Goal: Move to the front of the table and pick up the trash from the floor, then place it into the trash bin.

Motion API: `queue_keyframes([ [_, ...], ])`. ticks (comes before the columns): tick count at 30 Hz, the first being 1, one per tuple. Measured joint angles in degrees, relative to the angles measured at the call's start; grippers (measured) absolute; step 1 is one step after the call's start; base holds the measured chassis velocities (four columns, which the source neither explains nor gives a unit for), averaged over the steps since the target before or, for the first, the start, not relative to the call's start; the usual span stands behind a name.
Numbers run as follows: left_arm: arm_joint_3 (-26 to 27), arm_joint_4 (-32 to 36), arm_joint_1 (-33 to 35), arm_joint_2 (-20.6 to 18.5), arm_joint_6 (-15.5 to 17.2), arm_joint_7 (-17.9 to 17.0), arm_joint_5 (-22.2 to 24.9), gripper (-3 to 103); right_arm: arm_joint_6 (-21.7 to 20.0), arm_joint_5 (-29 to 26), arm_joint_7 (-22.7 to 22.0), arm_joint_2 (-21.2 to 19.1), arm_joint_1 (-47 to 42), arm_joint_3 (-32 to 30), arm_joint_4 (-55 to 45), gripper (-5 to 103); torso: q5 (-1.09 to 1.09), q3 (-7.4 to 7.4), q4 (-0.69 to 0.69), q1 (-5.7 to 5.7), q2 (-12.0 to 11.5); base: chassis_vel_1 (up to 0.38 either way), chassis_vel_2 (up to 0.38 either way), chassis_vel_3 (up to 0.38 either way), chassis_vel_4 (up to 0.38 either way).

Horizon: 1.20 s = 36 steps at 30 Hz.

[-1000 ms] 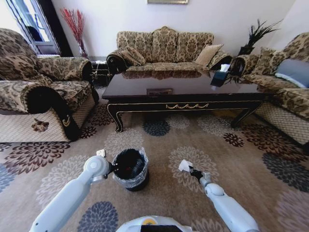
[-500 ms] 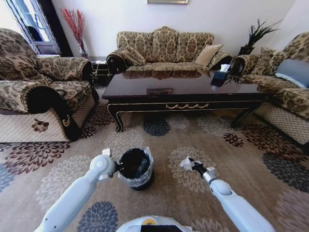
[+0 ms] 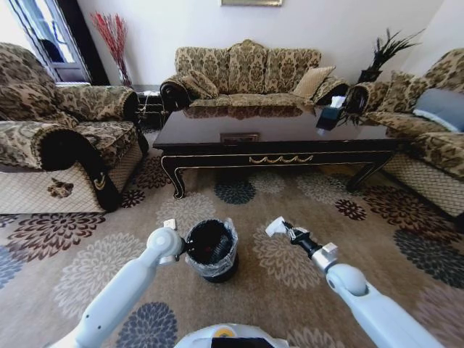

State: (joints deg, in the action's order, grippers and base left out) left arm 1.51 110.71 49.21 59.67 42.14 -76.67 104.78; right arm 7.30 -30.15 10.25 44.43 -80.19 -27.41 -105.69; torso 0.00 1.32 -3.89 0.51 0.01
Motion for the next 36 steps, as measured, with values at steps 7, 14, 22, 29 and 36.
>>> queue_keyframes([
  [7,-3.37,-2.49,-2.61,2.65,0.00,-0.44,-1.10,0,-1.96,-1.08,-0.37,-1.27,-4.68,-4.70,-12.32,0,0.00,0.00,0.01,0.00,0.00,0.000,0.000,0.000,0.000],
  [14,-7.24,-5.29,-7.28,5.76,0.00,-1.53,-1.36,0,-3.25,-1.53,-0.56,-1.69,-9.03,-7.64,-22.12,0,0.00,0.00,-0.01,0.00,0.00,0.000,0.000,0.000,0.000],
  [22,-11.60,-7.63,-10.90,8.95,-0.09,-2.37,-1.41,0,-3.63,-0.83,-0.37,-1.04,-11.99,-8.30,-25.44,0,0.01,0.00,-0.01,0.00,0.00,0.000,0.000,0.000,0.000],
  [29,-15.54,-10.50,-12.37,12.15,-0.15,-2.77,-2.46,0,-3.63,0.11,0.00,0.03,-13.76,-7.80,-27.05,0,0.01,0.00,0.00,0.00,0.00,0.000,0.000,0.000,0.000],
  [36,-17.52,-13.16,-13.82,15.16,-0.15,-2.85,-3.16,0,-3.66,0.27,0.35,0.03,-15.58,-8.22,-29.35,0,0.01,0.00,0.00,0.00,0.00,0.000,0.000,0.000,0.000],
])
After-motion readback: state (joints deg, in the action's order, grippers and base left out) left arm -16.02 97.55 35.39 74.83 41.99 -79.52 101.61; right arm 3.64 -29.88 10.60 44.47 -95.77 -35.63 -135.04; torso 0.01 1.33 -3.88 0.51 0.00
